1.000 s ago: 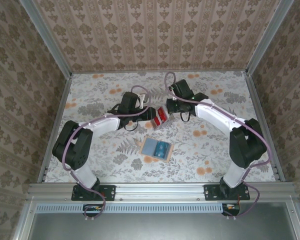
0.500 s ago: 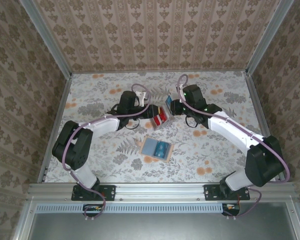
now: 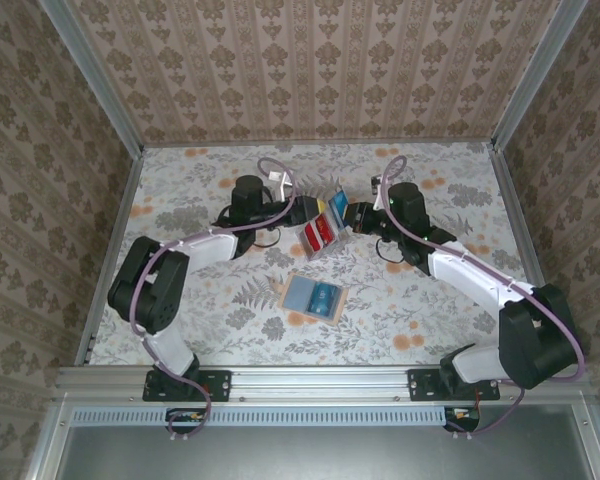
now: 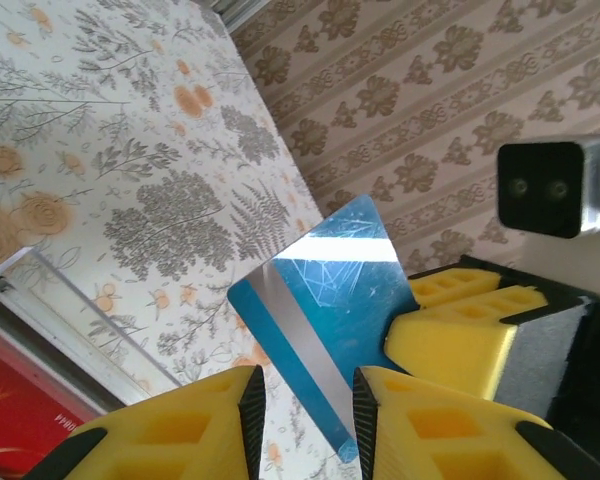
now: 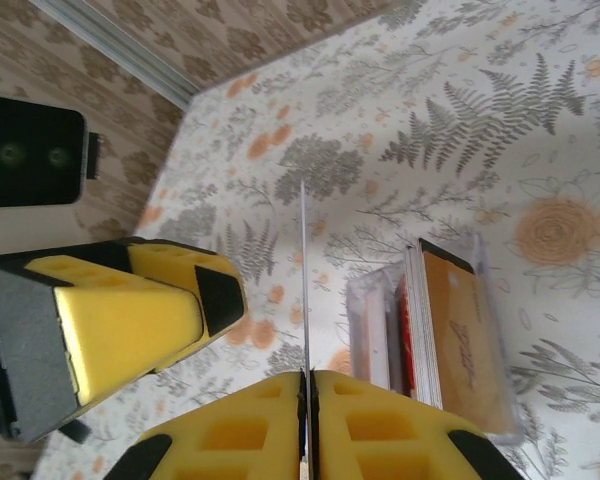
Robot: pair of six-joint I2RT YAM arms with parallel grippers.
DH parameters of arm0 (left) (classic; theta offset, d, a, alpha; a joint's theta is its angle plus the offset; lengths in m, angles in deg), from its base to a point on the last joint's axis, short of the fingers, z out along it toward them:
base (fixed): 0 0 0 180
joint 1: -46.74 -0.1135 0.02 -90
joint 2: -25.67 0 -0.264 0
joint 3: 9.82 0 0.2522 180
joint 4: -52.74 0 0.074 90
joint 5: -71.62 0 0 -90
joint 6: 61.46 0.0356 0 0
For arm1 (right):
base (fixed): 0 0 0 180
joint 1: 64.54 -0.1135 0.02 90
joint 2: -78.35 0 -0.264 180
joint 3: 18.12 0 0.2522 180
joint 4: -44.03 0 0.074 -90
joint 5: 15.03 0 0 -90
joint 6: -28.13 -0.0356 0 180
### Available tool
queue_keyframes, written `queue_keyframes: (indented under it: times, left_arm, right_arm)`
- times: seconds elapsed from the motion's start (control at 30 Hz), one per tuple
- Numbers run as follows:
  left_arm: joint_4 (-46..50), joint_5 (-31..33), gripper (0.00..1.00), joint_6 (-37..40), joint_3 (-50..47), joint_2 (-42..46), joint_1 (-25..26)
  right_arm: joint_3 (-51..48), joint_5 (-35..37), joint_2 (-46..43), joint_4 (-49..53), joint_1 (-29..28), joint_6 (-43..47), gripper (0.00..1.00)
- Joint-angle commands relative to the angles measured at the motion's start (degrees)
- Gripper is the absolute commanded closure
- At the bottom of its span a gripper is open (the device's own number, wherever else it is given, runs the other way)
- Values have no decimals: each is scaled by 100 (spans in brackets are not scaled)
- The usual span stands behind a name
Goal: Put the credit cards into the card holder
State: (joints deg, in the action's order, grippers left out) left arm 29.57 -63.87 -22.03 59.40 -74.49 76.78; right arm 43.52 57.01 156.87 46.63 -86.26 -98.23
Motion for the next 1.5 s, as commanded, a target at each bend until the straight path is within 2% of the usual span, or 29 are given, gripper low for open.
queue_keyframes:
  times: [0.0, 0.17, 0.4, 0.47, 0.8, 1.47]
  left_arm:
    - [-1210, -433, 67, -831, -67, -284, -77]
    - [-1836, -503, 67, -1358, 26, -613, -86]
    - [-2178, -483, 67, -1634, 63, -790, -56]
    - [-2346, -519, 67, -1685, 83, -812, -43]
    - [-2290, -510, 66, -1660, -31, -655, -103]
    - [-1871, -614, 64, -1427, 231, -600, 103]
  right_arm:
    - [-284, -568, -133, -1213, 126, -563, 86]
    - [-500, -810, -66, -1926, 242, -955, 86]
    - [-458, -1076, 76, -2236, 266, -1166, 86]
    - [-397, -1180, 357, -2259, 271, -1197, 86]
    - [-647, -857, 262, -2399, 452, -1442, 86]
    - [-358, -1790, 833, -2710, 358, -1774, 85]
